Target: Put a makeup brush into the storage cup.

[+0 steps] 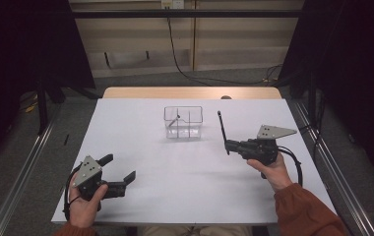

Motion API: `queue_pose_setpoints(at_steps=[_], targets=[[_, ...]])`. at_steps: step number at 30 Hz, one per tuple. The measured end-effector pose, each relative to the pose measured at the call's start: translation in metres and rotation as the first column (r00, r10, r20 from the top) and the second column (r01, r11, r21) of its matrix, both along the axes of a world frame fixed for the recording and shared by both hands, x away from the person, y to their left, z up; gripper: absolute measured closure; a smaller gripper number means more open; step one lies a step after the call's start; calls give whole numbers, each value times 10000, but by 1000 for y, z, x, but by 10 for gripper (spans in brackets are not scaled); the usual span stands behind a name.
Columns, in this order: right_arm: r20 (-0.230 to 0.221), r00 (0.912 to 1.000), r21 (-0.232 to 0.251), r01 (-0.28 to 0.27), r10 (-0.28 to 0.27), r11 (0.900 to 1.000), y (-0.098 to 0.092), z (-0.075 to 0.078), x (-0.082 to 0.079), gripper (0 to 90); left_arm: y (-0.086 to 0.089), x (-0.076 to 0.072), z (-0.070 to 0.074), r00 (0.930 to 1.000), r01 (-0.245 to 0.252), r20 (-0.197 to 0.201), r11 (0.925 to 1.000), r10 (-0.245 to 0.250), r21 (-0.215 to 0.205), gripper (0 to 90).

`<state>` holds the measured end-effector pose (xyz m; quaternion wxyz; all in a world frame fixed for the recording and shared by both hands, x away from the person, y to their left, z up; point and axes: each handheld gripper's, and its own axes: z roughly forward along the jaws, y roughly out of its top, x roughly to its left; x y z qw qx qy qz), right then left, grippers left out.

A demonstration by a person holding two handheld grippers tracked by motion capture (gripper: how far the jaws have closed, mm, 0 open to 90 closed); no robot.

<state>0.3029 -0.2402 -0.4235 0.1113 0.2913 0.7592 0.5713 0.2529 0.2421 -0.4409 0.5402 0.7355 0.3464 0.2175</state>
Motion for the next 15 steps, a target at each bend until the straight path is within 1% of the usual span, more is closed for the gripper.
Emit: queue_pose_setpoints(at_steps=[8, 15], targets=[[91, 9993, 79, -377, 376, 9993, 14, 1, -4, 851, 0, 0, 0, 10000, 5, 10, 10000, -5, 35, 21], [16, 9982, 233, -592, 592, 9980, 24, 0, -7, 851, -1, 1, 0, 9999, 105, 17, 9999, -105, 39, 21]])
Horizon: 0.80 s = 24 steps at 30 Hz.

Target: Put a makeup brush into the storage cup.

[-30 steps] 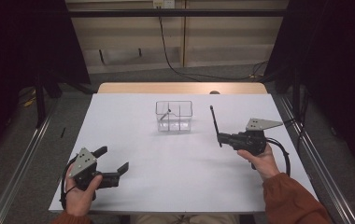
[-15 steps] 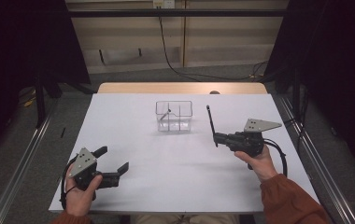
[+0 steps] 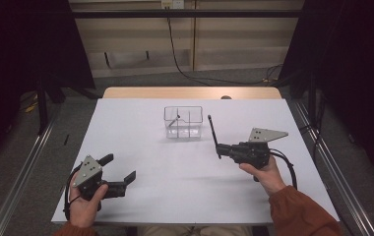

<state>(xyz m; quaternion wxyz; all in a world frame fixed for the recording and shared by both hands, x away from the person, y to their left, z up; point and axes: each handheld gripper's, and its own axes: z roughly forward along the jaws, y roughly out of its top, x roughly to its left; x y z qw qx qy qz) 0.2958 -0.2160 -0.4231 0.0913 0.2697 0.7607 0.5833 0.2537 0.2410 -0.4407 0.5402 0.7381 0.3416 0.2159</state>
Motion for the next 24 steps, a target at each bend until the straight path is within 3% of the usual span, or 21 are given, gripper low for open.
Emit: queue_pose_setpoints(at_steps=[24], targets=[[26, 9926, 354, -1217, 1217, 9919, 60, 5, 6, 851, 0, 1, 0, 10000, 43, 6, 10000, -43, -25, 21]])
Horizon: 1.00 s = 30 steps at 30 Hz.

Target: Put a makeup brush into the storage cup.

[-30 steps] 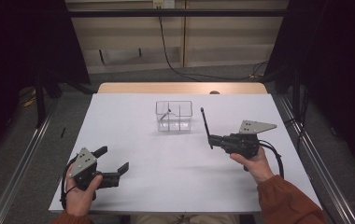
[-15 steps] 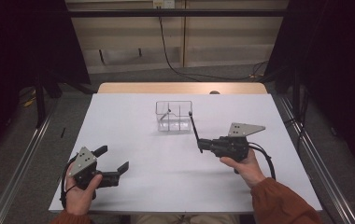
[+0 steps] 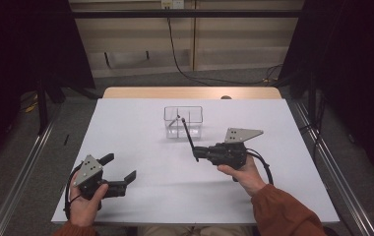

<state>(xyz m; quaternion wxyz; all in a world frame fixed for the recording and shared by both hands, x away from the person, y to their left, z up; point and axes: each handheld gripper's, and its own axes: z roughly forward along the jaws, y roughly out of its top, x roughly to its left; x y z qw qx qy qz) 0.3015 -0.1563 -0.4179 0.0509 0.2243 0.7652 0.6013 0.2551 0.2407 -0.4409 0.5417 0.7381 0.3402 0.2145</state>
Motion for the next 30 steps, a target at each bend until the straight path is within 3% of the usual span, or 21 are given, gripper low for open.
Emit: queue_pose_setpoints(at_steps=[8, 14, 22, 28, 30], targets=[[-10, 10000, 94, 53, -53, 9999, 3, -2, 1, 851, 2, 0, 3, 9996, -295, 41, 9994, 295, -168, 23], [-73, 10000, 96, 25, -25, 10000, 3, -4, 1, 851, -9, -2, 10, 9995, 185, 270, 9992, -175, -351, 19], [-134, 9998, 50, -126, 126, 9999, 7, -7, 1, 850, -20, -1, 20, 9995, 161, 290, 9986, -146, -503, 17], [-227, 9996, -14, -145, 145, 9999, 9, -10, 0, 850, -36, 3, 27, 9964, 674, 545, 9972, -655, -336, 14], [-228, 9996, -27, -151, 151, 9999, 9, -10, 0, 850, -43, 6, 31, 9952, 810, 581, 9957, -783, -453, 15]])
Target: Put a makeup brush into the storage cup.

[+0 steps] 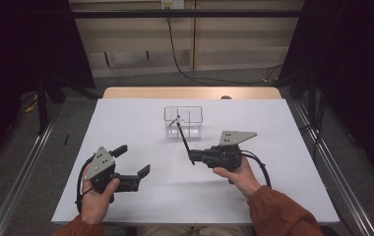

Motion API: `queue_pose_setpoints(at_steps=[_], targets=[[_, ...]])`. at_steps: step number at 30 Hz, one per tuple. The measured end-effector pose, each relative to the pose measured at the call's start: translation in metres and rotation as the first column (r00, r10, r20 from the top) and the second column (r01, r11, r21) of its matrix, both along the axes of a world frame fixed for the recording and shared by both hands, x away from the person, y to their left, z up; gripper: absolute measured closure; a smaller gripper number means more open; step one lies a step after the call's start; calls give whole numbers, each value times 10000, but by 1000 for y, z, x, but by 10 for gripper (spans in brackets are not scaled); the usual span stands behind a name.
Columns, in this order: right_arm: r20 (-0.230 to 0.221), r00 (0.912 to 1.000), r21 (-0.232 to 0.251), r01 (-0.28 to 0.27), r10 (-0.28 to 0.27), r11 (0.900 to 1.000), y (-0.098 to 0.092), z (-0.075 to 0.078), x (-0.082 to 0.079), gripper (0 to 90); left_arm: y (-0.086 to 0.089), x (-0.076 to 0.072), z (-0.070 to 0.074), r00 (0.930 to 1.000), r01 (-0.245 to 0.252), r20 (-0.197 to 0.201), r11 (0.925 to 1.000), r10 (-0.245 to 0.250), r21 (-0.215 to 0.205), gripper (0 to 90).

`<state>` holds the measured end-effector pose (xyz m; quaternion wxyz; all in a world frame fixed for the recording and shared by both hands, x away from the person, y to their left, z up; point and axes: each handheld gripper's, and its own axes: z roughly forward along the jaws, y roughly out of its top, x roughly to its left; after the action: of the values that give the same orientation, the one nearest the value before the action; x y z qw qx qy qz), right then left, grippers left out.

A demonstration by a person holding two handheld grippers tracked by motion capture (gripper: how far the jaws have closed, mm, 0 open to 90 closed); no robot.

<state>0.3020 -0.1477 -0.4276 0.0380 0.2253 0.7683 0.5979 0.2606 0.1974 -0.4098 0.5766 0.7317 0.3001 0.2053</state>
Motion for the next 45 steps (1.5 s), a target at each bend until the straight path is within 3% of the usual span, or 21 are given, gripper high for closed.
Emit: queue_pose_setpoints(at_steps=[6, 14, 20, 22, 28, 38, 45], targets=[[-36, 10000, -4, -11, 11, 10000, 0, -1, 0, 850, -22, 7, 8, 9989, 416, 199, 9991, -416, 34, 17], [-52, 10000, -60, -3, 3, 10000, -2, -1, 0, 850, -39, 10, 10, 9974, 705, 131, 9975, -706, 95, 20], [-14, 10000, -41, 5, -5, 10000, -1, -2, 1, 850, -52, 14, 14, 9933, 1144, 189, 9930, -1139, -302, 18], [-17, 10000, -36, 30, -30, 10000, -1, -2, 1, 850, -57, 15, 14, 9931, 1126, 331, 9936, -1123, -79, 18], [18, 10000, 15, -9, 9, 10000, -2, -2, 0, 850, -69, 22, 13, 9929, 1175, 223, 9929, -1171, -165, 19], [51, 10000, -25, 1, -1, 10000, -2, -3, 0, 849, -88, 29, 19, 9888, 1447, 336, 9892, -1454, 220, 69], [39, 10000, -57, 2, -2, 10000, 0, -4, 0, 849, -96, 32, 23, 9897, 1329, 521, 9911, -1330, 50, 92]])
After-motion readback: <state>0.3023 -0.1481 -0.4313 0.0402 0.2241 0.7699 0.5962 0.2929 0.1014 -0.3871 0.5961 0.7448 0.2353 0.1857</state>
